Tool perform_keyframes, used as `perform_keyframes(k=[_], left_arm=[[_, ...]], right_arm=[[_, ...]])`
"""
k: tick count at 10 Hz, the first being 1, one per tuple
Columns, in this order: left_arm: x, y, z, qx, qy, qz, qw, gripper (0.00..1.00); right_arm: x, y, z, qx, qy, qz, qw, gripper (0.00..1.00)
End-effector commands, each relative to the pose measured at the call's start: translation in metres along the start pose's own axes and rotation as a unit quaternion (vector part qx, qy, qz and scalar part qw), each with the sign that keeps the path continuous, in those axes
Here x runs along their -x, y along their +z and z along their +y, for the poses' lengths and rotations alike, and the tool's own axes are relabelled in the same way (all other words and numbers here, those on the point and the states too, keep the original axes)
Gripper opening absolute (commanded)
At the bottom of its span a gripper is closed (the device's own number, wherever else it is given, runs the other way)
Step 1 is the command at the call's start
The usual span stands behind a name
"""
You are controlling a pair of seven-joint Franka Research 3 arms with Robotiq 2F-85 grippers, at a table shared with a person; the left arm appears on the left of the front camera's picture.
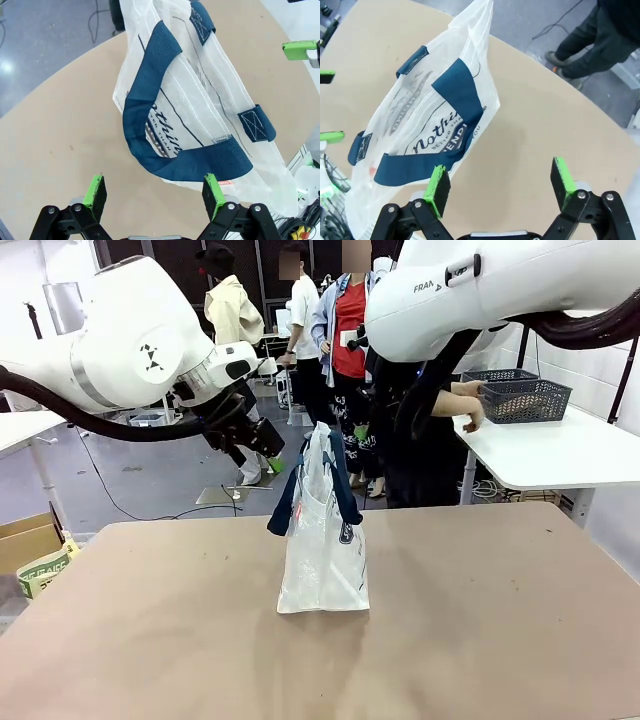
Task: Transfer purchased items from the store into the shopping bag.
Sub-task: Open the Reusable shopping bag in the center of the table.
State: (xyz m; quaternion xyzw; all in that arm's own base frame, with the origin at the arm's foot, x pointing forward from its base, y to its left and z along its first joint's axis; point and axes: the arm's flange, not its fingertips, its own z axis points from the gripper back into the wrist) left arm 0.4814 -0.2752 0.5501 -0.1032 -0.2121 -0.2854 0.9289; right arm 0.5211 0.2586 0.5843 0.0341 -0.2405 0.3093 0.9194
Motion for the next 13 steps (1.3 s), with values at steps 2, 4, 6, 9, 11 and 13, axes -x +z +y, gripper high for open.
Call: perform_keyframes(k=[2, 4, 6, 9, 11, 13], left_arm=[[0.002, 0.003, -0.004, 0.035, 0.023, -0.014, 0.999, 1.0], [-0.008, 0.018, -0.015, 0.053, 0.062, -0.031, 0.996, 1.0], [-0.02, 0.016, -0.019, 0.063, 0.083, -0.033, 0.994, 1.0], [-0.029, 0.0, -0.022, 0.079, 0.09, -0.024, 0.993, 1.0], [-0.029, -0.01, -0.023, 0.062, 0.115, -0.023, 0.991, 1.0], [-0.031, -0.016, -0.025, 0.057, 0.141, -0.026, 0.988, 1.0]], right_arm=[[0.0, 0.0, 0.0, 0.0, 0.0, 0.0, 1.0, 1.0], [-0.018, -0.001, 0.018, -0.01, -0.013, 0.021, 1.0, 1.0], [-0.029, -0.012, 0.033, -0.007, -0.033, 0.03, 0.999, 1.0], [-0.039, -0.02, 0.042, -0.002, -0.066, 0.039, 0.997, 1.0], [-0.043, -0.033, 0.043, 0.011, -0.095, 0.037, 0.995, 1.0], [-0.05, -0.041, 0.041, 0.002, -0.126, 0.04, 0.991, 1.0]])
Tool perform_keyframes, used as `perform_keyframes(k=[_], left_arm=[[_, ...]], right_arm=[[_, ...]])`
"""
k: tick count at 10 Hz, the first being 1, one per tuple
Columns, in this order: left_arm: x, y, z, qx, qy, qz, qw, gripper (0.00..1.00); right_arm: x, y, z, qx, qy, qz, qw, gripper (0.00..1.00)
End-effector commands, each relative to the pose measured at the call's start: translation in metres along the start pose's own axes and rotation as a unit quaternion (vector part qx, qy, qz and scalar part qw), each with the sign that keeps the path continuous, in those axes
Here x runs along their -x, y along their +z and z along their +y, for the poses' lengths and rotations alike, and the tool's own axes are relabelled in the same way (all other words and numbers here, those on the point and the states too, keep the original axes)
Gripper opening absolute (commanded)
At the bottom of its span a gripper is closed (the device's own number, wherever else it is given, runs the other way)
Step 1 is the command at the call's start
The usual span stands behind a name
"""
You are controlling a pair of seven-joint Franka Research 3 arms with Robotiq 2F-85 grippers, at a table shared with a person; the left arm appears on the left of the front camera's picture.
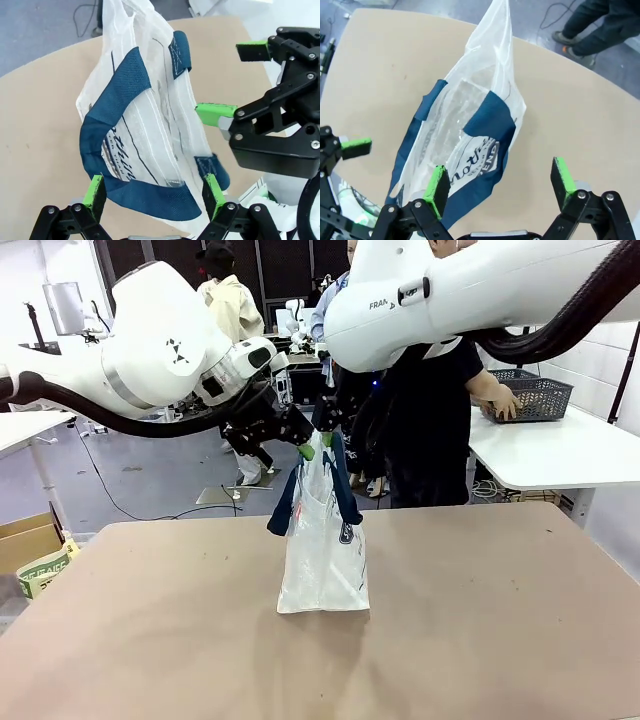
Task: Transfer purchased items from the store into the shopping bag.
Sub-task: Open the Reusable shopping bag in the center of the table.
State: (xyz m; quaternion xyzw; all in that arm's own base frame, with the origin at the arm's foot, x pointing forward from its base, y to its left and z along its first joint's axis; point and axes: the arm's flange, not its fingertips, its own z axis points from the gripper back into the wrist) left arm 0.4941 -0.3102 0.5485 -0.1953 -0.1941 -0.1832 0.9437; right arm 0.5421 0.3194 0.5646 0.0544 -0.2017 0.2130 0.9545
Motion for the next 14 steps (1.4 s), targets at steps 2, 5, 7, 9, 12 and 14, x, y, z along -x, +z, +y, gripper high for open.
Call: perform_keyframes(k=[2, 5, 7, 9, 12, 14], left_arm=[[-0.005, -0.002, -0.004, -0.013, 0.03, -0.011, 0.999, 1.0], [-0.004, -0.006, -0.003, -0.015, 0.033, -0.003, 0.999, 1.0], [-0.004, -0.007, -0.002, -0.019, 0.034, -0.003, 0.999, 1.0], [-0.003, -0.007, 0.001, -0.026, 0.037, -0.003, 0.999, 1.0], [0.003, -0.01, 0.008, -0.03, 0.049, -0.001, 0.998, 1.0], [0.006, -0.015, 0.01, -0.026, 0.048, 0.004, 0.998, 1.0]], right_arm=[[-0.016, -0.006, 0.005, 0.005, -0.034, 0.002, 0.999, 1.0], [-0.023, -0.007, 0.003, 0.004, -0.047, -0.004, 0.999, 1.0], [-0.027, 0.002, 0.004, -0.001, -0.047, -0.013, 0.999, 1.0], [-0.028, 0.0, 0.01, -0.002, -0.039, -0.008, 0.999, 1.0], [-0.02, -0.022, 0.015, -0.003, -0.039, 0.024, 0.999, 1.0], [-0.014, -0.033, 0.013, 0.005, -0.046, 0.037, 0.998, 1.0]])
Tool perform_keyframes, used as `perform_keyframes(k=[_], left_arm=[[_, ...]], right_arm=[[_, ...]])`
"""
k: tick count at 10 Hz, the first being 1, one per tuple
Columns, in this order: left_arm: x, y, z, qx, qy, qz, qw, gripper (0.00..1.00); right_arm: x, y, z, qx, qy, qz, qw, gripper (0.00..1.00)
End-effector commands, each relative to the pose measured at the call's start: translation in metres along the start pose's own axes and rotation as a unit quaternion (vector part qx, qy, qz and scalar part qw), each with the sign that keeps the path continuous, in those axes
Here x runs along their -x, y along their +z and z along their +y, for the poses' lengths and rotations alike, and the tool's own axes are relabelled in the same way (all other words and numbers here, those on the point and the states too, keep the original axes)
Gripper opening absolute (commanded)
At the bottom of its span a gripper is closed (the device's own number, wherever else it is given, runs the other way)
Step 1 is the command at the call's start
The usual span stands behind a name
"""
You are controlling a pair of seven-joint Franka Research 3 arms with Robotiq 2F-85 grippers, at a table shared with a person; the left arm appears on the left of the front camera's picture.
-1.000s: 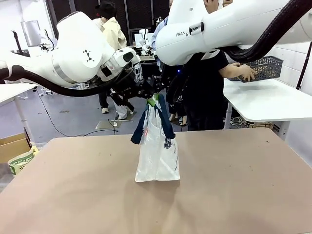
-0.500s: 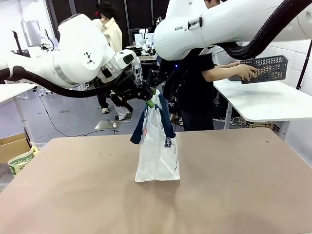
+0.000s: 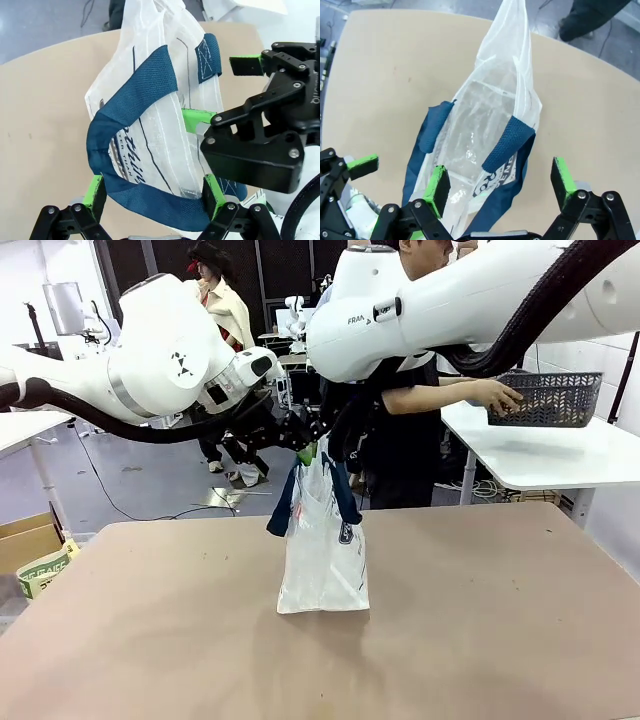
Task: Transfer purchased items from the store into the shopping bag.
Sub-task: Open the Reusable shopping bag in the center of the table.
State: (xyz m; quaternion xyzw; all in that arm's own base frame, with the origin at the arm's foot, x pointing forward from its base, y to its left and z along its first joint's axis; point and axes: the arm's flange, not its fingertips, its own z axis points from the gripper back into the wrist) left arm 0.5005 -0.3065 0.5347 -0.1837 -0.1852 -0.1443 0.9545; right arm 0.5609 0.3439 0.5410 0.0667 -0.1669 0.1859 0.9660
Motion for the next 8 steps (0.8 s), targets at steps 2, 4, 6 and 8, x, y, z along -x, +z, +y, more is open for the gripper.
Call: perform_keyframes(k=[2, 4, 6, 8], left_arm=[[0.005, -0.012, 0.002, -0.005, 0.011, 0.009, 1.0, 1.0], [0.004, -0.021, -0.001, -0.033, 0.013, 0.02, 0.999, 1.0], [0.006, -0.022, 0.0, -0.041, -0.01, 0.013, 0.999, 1.0], [0.005, -0.021, 0.003, -0.022, 0.001, 0.017, 1.0, 1.0]], right_arm=[[0.008, -0.004, -0.004, 0.016, -0.018, 0.014, 1.0, 1.0], [0.013, -0.006, -0.003, 0.015, -0.016, 0.022, 1.0, 1.0], [0.02, -0.01, -0.004, 0.006, -0.002, 0.026, 1.0, 1.0], [0.028, -0.015, -0.006, -0.018, 0.047, -0.015, 0.999, 1.0]])
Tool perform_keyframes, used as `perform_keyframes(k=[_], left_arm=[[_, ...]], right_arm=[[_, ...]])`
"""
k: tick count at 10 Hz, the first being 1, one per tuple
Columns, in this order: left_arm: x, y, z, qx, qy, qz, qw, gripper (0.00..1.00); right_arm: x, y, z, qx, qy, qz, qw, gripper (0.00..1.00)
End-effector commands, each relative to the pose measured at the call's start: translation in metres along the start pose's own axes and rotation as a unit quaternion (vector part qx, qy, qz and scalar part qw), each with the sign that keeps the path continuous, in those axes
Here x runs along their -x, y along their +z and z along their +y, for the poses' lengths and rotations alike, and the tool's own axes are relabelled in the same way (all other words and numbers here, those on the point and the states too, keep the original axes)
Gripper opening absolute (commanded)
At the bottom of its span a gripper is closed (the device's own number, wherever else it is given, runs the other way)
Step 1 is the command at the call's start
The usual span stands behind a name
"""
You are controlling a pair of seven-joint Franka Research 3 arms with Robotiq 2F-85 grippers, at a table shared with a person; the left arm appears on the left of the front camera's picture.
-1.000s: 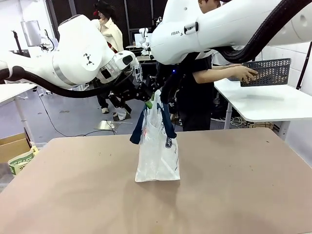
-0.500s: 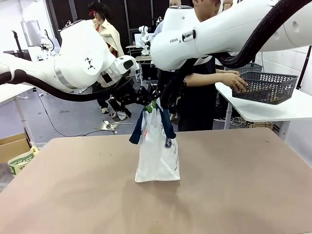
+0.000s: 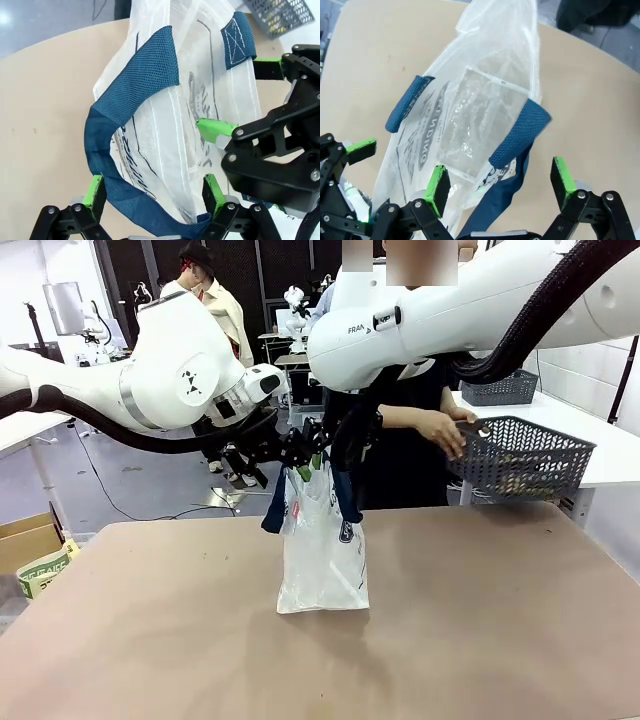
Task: Transfer purchased items from the store into the shopping bag.
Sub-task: Open the Reusable shopping bag in the center of the table.
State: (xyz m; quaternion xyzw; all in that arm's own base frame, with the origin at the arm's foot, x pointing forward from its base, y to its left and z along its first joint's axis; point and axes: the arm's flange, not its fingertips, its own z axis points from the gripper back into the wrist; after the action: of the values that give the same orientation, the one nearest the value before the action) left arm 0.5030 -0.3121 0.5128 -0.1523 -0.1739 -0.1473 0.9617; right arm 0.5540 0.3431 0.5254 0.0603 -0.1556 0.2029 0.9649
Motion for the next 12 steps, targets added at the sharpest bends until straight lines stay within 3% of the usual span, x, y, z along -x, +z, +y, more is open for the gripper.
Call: perform_keyframes(k=[1, 5, 9, 11, 12], left_arm=[[0.0, 0.0, 0.0, -0.001, -0.001, 0.0, 1.0, 0.81], [0.002, 0.006, 0.0, 0.001, 0.002, -0.011, 1.0, 0.02], [0.004, 0.011, 0.001, -0.008, -0.003, -0.008, 1.0, 0.0], [0.007, 0.014, 0.004, -0.025, -0.004, -0.002, 1.0, 0.0], [0.008, 0.016, 0.007, -0.044, 0.003, -0.003, 0.999, 0.0]], right_arm=[[0.021, -0.003, -0.01, -0.018, 0.039, -0.049, 0.998, 0.8], [0.027, 0.005, -0.011, -0.029, 0.028, -0.048, 0.998, 0.0], [0.031, 0.013, -0.012, -0.022, 0.03, -0.035, 0.999, 0.0], [0.03, 0.018, -0.015, 0.017, 0.03, 0.021, 0.999, 0.0], [0.025, 0.024, -0.015, 0.046, 0.01, 0.081, 0.996, 0.0]])
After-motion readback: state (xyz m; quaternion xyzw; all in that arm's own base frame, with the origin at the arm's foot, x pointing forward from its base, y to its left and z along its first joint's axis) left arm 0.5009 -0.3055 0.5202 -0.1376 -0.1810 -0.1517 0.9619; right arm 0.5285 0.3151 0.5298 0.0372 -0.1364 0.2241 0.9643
